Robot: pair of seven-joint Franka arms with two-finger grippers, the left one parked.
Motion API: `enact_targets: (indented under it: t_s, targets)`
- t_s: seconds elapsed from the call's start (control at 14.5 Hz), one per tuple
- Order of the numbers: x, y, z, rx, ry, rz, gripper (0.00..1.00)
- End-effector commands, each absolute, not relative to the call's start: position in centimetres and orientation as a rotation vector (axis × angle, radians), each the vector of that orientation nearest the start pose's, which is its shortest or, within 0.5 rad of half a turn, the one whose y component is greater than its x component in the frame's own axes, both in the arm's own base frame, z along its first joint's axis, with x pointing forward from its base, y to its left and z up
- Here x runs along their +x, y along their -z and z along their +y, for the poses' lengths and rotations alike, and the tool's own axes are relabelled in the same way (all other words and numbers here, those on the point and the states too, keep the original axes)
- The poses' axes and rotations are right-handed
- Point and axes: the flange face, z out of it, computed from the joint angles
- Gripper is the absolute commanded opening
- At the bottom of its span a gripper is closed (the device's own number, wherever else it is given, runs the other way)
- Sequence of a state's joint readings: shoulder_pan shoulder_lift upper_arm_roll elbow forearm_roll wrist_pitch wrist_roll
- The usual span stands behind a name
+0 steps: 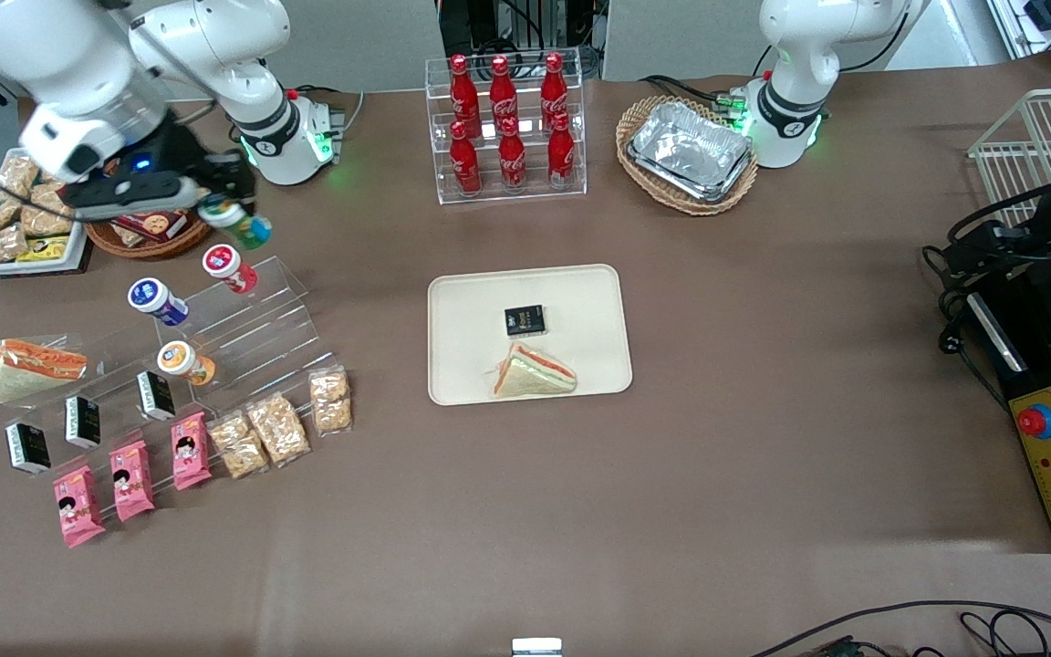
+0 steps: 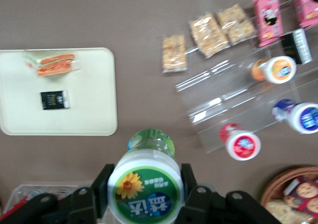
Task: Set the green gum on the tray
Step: 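Lift the green-capped bottle up out of the rack with the right gripper, then carry the bottle over to the cream tray with the right gripper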
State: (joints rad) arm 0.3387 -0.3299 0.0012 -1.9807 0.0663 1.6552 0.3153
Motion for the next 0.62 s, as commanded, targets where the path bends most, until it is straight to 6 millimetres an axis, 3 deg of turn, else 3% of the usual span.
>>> enact_targets:
  t_s: [0.0, 0.14, 0.28, 0.55]
  targets:
    - [42.7, -57.8, 24.9, -3.09, -0.1, 0.099, 0.44]
    - [41.9, -55.0, 29.9, -3.097, -0.074, 0.154, 0.44]
    - [41.8, -51.2, 32.7, -3.094, -0.062, 0.182, 0.45]
    - [41.8, -39.8, 35.0, -3.079, -0.016, 0.178, 0.44]
